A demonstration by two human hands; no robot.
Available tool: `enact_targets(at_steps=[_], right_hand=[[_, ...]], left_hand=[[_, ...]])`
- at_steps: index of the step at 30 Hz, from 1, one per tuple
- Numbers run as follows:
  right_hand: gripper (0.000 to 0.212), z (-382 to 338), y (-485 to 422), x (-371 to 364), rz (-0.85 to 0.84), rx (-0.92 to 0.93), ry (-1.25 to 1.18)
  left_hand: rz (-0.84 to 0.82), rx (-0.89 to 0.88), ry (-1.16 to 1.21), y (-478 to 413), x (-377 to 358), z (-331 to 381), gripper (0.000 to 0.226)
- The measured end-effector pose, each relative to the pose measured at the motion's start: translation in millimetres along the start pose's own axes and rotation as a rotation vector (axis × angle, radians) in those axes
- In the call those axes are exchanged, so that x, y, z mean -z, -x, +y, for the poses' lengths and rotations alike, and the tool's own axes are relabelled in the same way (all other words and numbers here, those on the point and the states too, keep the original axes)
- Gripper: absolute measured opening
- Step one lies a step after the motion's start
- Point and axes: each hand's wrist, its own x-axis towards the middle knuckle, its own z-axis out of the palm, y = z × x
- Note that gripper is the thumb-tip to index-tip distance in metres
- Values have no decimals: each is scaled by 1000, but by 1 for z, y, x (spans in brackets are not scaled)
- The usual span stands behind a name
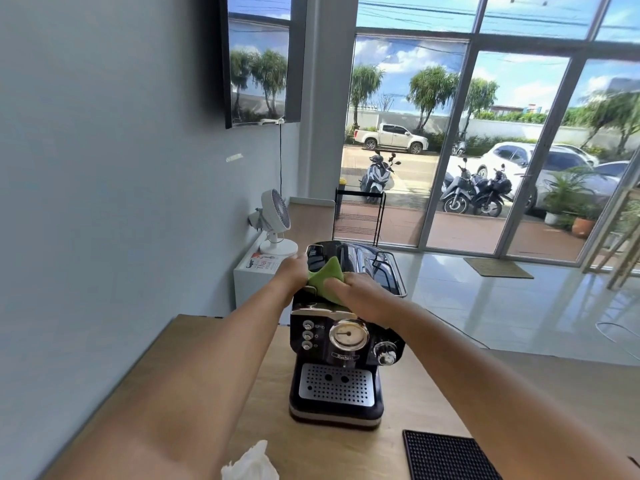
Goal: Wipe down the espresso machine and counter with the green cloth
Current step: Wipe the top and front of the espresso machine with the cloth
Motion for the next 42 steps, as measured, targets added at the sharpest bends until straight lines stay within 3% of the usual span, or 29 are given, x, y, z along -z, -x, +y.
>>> enact_targets(at_steps=[3, 7, 9, 12, 16, 18, 24, 28, 30, 33, 36, 37, 40, 42], right_hand=[[38, 4, 18, -6, 30, 99, 17], [25, 33, 27, -21, 147, 316, 115], [40, 46, 32, -22, 155, 375, 62], [51, 43, 38, -22, 182, 384, 39], [42, 15, 43, -17, 127, 365, 10], [41, 1, 37, -13, 182, 358, -40], [60, 0, 21, -28, 153, 416, 274], [52, 14, 36, 0, 39, 396, 241], [38, 13, 41, 23, -18, 306, 72], [11, 13, 19, 57, 142, 127, -179], [15, 13, -23, 67, 248, -28, -442], [16, 15, -39, 62, 273, -72, -418], [16, 20, -71, 41, 339, -70, -3], [20, 14, -74, 29, 210, -15, 121]], left_hand=[[0, -20, -40, 2, 0, 1, 34], [8, -10, -24, -1, 0, -1, 40], [18, -18, -21, 0, -1, 0, 37], [17, -14, -27, 2, 0, 1, 41], [1, 2, -33, 2, 1, 0, 44], [-16, 18, -30, 1, 2, 1, 44], [-24, 31, -62, 0, 3, 1, 44], [-21, 33, -40, 3, 3, 0, 45], [-32, 33, -47, 6, 3, 1, 46], [-41, 30, -17, 2, 3, 0, 47], [-38, -2, -25, -6, 1, -4, 34], [-38, 6, -23, -6, 1, -4, 35], [-44, 4, 5, -7, 1, -5, 31], [-42, 6, 21, -6, 1, -4, 33]])
